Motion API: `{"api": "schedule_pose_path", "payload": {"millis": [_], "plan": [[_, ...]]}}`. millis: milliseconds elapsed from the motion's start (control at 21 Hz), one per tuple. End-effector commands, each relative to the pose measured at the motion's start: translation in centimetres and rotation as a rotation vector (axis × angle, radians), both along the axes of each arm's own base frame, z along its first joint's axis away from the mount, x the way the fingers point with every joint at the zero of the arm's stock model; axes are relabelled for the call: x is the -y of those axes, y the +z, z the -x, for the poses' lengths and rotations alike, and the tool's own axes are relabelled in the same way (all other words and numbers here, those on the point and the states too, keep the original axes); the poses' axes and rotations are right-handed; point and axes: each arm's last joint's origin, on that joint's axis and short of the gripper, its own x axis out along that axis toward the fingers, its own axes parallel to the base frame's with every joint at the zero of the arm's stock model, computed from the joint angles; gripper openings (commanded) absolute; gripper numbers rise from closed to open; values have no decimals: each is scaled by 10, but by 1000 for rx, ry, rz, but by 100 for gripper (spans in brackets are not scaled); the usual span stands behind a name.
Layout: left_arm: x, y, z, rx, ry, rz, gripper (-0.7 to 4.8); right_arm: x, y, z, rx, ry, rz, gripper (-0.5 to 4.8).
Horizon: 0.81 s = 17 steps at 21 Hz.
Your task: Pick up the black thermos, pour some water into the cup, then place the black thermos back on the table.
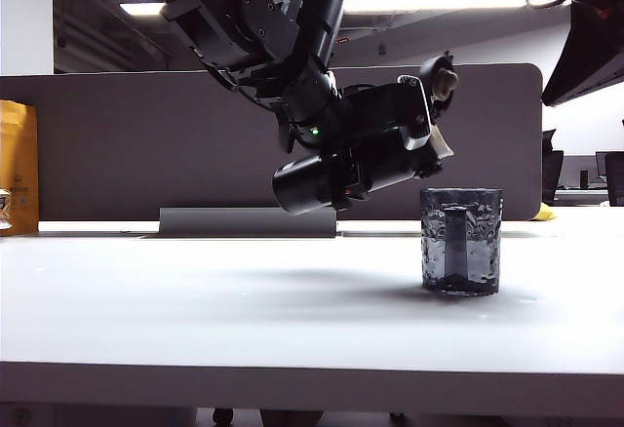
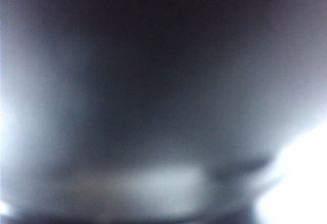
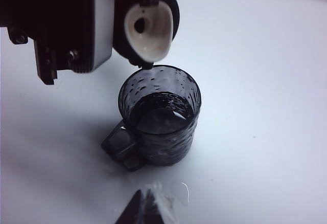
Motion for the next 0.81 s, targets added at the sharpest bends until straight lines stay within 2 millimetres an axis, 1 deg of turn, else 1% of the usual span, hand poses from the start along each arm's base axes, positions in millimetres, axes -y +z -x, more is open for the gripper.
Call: {"api": "schedule_pose_path", "payload": {"millis": [48,191,334,572,716,811], "plan": [[2,19,-2,168,-42,-44,-6,0,3,0,18,5,0,-1],[4,24,-2,280,-100,-124,-6,0,3,0,21,11,9,-1],[3,24,-3,292,-108,-150,-6,0,1,1,-2,14,15,-2],[5,26,-2,394,-177,-292,-6,1,-6,5,-74,23,48,-2],[6,38,-3,525,-169,-220,-6,1,-6,5,-79,22,50,-2],[8,42,-2,565,-202,-195,-6,0,-7,4,-84,22,52,-2]]}}
